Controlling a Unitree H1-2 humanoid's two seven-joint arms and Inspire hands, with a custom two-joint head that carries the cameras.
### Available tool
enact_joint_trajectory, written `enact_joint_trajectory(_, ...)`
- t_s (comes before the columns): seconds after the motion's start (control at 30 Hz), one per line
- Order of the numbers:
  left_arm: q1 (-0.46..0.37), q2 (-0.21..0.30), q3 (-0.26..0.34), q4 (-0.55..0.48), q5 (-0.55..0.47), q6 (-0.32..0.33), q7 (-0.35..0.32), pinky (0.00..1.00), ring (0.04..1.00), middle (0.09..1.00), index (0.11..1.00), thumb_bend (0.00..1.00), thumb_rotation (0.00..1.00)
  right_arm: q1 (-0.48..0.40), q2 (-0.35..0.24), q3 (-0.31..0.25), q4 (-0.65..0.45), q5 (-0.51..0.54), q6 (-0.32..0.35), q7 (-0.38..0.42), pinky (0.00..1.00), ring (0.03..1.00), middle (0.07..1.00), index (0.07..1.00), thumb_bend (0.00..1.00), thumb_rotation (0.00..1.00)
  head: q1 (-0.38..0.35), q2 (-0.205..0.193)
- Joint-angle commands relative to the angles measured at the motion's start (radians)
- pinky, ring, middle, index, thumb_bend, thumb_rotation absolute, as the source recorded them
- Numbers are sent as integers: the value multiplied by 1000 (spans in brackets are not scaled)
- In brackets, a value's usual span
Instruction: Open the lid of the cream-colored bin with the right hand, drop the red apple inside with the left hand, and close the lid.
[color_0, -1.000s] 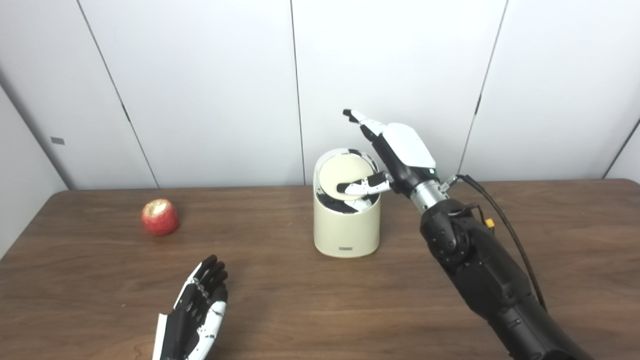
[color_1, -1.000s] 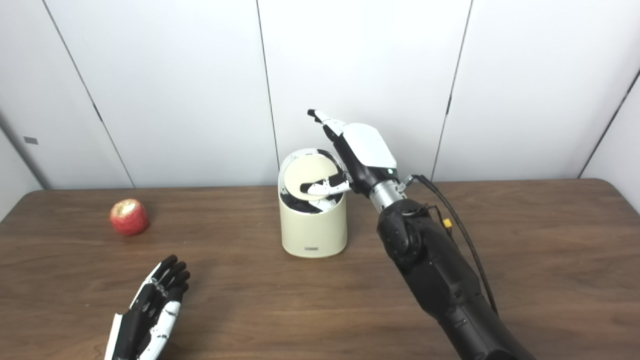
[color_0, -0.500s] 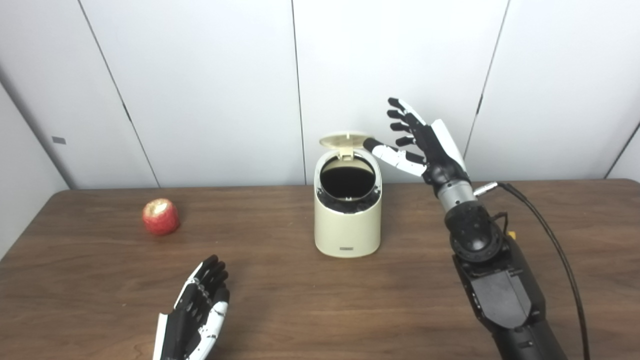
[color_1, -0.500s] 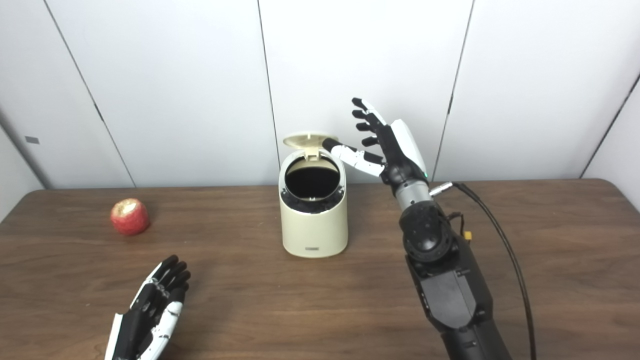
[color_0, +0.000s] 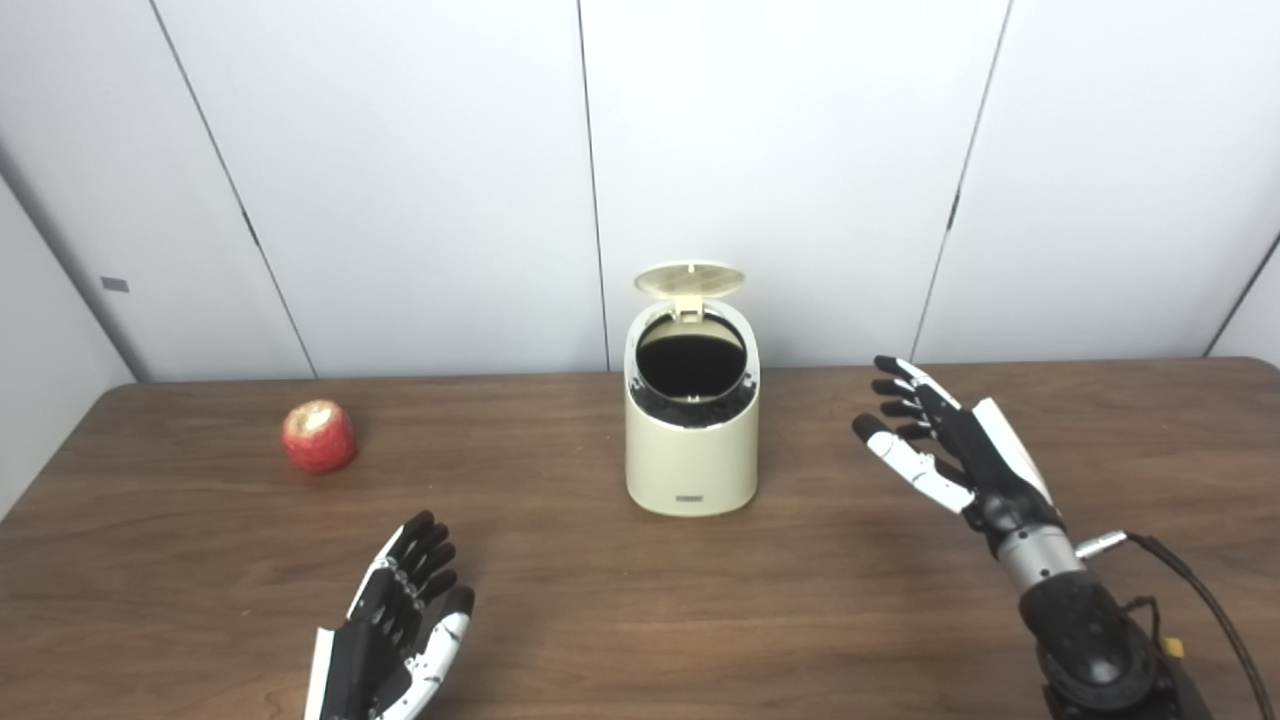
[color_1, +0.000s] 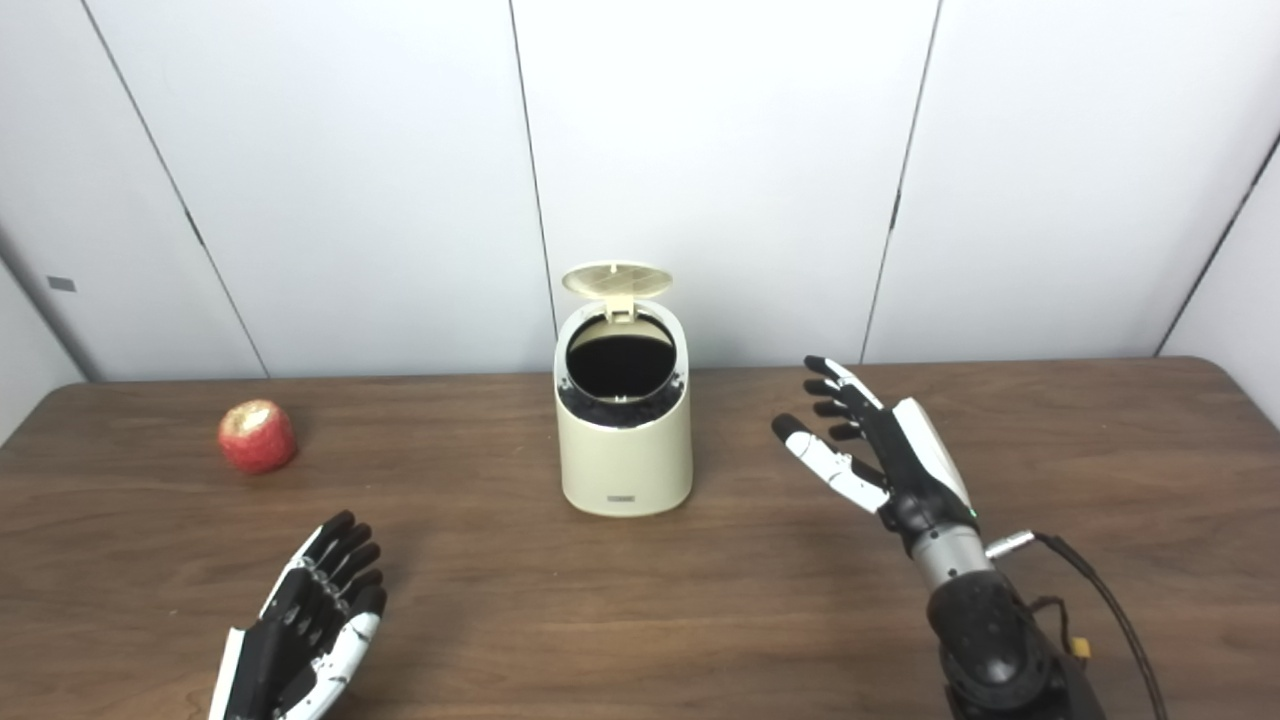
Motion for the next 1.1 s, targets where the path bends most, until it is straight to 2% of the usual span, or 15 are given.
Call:
enact_joint_trajectory(0.0, 47, -9, -1, 42, -7, -8, -4, 821, 850, 863, 895, 502, 200, 13, 8, -26, -45, 71, -62, 13, 752, 851, 882, 905, 487, 868, -1, 3)
enact_joint_trajectory(0.03, 47, -9, 1, 41, -9, -5, -3, 821, 850, 862, 894, 499, 196, 33, 16, -44, -46, 135, -86, 27, 744, 861, 892, 910, 492, 865, -1, 3)
enact_joint_trajectory(0.1, 46, -9, 3, 40, -12, -5, -3, 824, 851, 862, 893, 495, 196, 69, 43, -82, -54, 256, -97, 52, 791, 904, 926, 925, 493, 844, -3, 5)
enact_joint_trajectory(0.2, 46, -6, 5, 40, -17, -9, -5, 823, 851, 862, 893, 491, 217, 114, 90, -129, -36, 368, -119, 57, 870, 951, 962, 963, 526, 855, -5, 8)
enact_joint_trajectory(0.27, 45, -5, 7, 41, -26, -11, -9, 826, 853, 864, 894, 489, 229, 139, 118, -149, -17, 403, -141, 48, 911, 975, 984, 993, 540, 861, -3, 12)
enact_joint_trajectory(0.47, 48, -4, 12, 28, -25, -1, -8, 816, 850, 865, 893, 506, 242, 166, 158, -153, 38, 378, -208, 19, 949, 998, 1000, 1000, 559, 943, 22, 25)
enact_joint_trajectory(0.6, 57, -7, 7, 9, -16, 5, -7, 809, 845, 866, 895, 534, 226, 161, 167, -152, 109, 352, -289, 1, 952, 1000, 1000, 1000, 566, 941, 63, 36)
enact_joint_trajectory(0.77, 64, -13, 2, -2, 16, -3, 3, 786, 837, 861, 886, 520, 171, 174, 170, -162, 135, 372, -310, -4, 973, 1000, 996, 1000, 563, 918, 108, 41)
enact_joint_trajectory(0.83, 65, -16, 4, -19, 42, 14, 16, 767, 831, 853, 879, 539, 190, 181, 164, -165, 138, 380, -315, -1, 981, 1000, 990, 998, 557, 915, 120, 43)
enact_joint_trajectory(0.93, 64, -6, 13, -79, 103, 84, 37, 759, 833, 853, 877, 557, 181, 190, 154, -170, 123, 398, -303, 9, 981, 999, 984, 988, 578, 916, 157, 45)
enact_joint_trajectory(1.03, 69, 17, 23, -144, 179, 162, 45, 800, 846, 862, 890, 548, 182, 194, 145, -175, 116, 415, -295, 17, 996, 1000, 986, 989, 581, 912, 215, 44)
enact_joint_trajectory(1.07, 70, 28, 36, -171, 200, 187, 47, 843, 852, 865, 896, 562, 179, 193, 145, -179, 118, 425, -292, 17, 997, 1000, 986, 991, 576, 911, 235, 42)
